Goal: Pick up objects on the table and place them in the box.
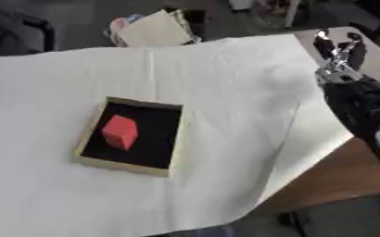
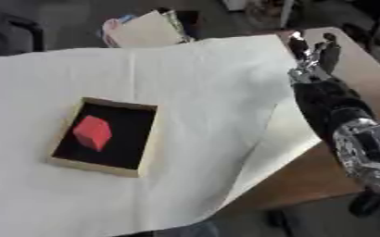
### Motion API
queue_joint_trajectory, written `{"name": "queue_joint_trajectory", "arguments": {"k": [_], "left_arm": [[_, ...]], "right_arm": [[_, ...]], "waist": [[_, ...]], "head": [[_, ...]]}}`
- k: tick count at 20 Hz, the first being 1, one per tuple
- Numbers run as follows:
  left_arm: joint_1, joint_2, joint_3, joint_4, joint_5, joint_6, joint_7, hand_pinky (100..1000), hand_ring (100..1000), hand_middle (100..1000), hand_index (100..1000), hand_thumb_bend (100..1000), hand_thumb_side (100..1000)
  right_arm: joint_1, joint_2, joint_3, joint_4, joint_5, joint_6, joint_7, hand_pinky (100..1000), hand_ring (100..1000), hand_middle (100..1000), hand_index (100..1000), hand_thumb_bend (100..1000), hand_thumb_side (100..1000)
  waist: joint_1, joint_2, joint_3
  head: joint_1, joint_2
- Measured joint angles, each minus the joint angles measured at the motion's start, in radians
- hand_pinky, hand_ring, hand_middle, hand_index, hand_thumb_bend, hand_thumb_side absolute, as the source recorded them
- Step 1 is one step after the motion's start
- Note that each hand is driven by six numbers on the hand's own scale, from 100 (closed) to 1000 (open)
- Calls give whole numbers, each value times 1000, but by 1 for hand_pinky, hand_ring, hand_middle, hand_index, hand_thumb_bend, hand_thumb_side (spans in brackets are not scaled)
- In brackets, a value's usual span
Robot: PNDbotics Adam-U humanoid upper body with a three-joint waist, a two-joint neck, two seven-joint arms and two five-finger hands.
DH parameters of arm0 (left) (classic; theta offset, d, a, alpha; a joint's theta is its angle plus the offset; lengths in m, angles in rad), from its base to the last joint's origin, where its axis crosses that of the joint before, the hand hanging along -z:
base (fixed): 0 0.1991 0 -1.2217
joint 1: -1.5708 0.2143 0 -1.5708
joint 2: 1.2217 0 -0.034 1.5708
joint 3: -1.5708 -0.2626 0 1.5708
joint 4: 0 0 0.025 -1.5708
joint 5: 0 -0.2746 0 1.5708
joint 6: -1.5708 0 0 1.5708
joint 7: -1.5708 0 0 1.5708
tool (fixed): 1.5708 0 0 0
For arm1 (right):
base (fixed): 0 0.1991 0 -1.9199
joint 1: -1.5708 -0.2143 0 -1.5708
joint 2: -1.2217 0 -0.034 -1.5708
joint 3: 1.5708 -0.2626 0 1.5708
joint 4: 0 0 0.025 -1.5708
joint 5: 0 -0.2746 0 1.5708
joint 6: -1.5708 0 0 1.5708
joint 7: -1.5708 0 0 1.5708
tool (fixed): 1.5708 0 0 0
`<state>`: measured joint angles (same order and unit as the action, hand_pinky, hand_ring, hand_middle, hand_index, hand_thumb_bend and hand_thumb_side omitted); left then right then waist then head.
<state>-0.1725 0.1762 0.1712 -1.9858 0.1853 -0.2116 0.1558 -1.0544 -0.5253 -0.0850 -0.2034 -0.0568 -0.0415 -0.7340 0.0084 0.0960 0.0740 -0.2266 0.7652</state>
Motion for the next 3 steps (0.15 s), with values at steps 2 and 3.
{"name": "queue_joint_trajectory", "arguments": {"k": [2, 3], "left_arm": [[1, 0, 0, 0, 0, 0, 0, 820, 603, 627, 814, 210, 459], [1, 0, 0, 0, 0, 0, 0, 820, 603, 627, 815, 210, 460]], "right_arm": [[0, 0, 1, 2, -4, -3, 3, 439, 643, 638, 863, 248, 385], [0, 0, 2, 3, -6, -4, 4, 439, 643, 638, 861, 249, 386]], "waist": [[0, -3, 0], [-1, -4, 0]], "head": [[0, 0], [0, 0]]}}
